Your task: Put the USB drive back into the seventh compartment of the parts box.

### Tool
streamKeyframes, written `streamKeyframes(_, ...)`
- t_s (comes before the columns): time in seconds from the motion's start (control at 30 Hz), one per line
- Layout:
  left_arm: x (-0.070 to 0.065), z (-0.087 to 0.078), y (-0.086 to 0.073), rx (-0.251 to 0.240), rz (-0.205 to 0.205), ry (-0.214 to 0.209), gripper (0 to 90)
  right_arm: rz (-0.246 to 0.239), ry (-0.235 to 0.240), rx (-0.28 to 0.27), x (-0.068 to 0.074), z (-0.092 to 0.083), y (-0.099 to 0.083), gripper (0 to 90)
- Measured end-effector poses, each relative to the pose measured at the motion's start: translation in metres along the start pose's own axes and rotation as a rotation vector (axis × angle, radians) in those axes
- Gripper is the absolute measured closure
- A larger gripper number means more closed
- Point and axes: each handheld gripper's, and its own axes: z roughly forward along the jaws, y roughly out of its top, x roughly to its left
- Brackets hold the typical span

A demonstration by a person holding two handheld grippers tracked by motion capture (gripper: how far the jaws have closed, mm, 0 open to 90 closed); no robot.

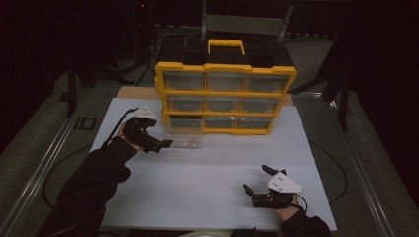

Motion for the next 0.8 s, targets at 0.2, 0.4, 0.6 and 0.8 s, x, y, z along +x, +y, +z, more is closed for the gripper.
streamKeyframes(0.2,-0.002,-0.008,-0.016,-0.024,-0.011,0.002,0.3,0.001,-0.001,0.0,0.0,0.0,0.0,9.0)
streamKeyframes(0.4,-0.007,-0.01,-0.034,-0.028,-0.007,0.001,0.3,0.002,-0.002,0.003,0.0,0.0,0.0,9.0)
streamKeyframes(0.6,-0.013,-0.01,-0.055,-0.033,-0.011,-0.007,0.3,0.001,0.002,0.005,0.001,0.001,0.0,8.9)
streamKeyframes(0.8,-0.018,-0.009,-0.074,-0.039,-0.032,-0.017,0.3,-0.001,0.001,0.005,0.001,0.001,0.0,8.9)
